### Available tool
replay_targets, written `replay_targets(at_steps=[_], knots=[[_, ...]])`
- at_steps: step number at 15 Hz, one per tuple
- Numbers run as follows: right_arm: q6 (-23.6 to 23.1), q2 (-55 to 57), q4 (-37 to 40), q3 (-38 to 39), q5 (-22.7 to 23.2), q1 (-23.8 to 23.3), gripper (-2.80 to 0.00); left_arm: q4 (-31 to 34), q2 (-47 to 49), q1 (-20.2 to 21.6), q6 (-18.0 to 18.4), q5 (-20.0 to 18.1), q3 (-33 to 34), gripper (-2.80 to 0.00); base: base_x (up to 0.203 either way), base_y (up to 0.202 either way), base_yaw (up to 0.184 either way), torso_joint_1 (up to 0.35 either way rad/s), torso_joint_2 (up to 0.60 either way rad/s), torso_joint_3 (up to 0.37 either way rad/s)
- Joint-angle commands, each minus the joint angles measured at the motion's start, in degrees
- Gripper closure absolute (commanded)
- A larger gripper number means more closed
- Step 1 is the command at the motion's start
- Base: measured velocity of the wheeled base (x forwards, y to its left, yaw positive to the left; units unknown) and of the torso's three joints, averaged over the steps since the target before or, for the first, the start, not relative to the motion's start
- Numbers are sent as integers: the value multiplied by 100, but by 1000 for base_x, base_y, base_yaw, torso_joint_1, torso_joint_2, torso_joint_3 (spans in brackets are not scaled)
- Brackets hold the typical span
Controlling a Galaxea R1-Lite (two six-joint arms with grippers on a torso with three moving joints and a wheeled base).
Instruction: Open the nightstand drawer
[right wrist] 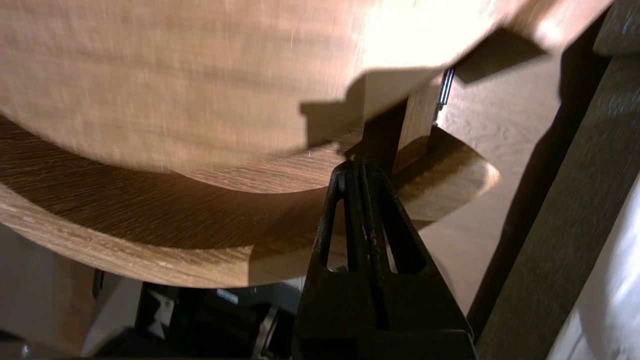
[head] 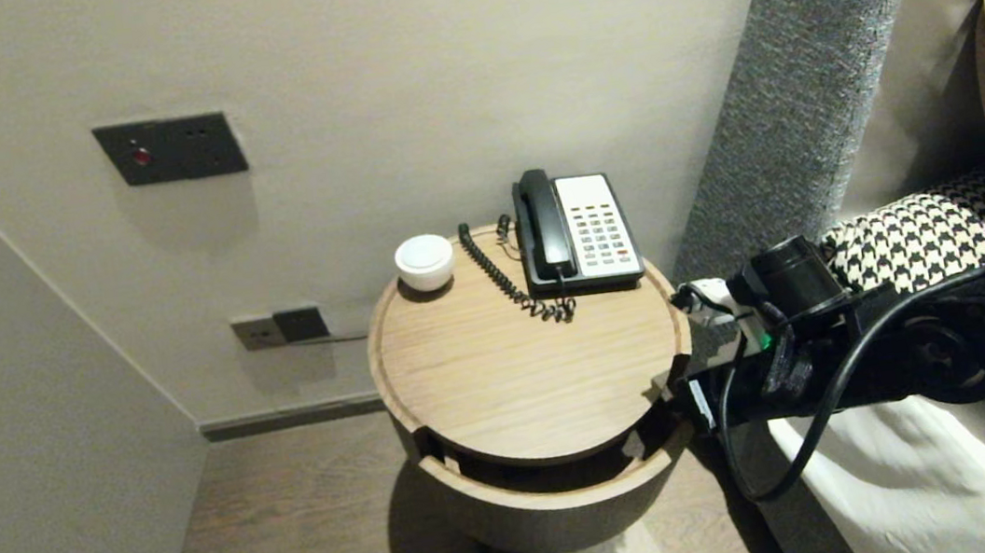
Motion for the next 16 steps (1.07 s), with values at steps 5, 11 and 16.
replay_targets(at_steps=[5,11,16], knots=[[36,-456,-458,935,49,94,0,-2,7,2,0,2,0,0,0,0,0,0,0,0],[152,-864,-652,1686,51,423,0,-2,7,2,0,2,0,0,0,0,0,0,0,0],[330,-1053,-798,2184,58,617,0,-2,7,2,0,2,0,0,0,0,0,0,0,0]])
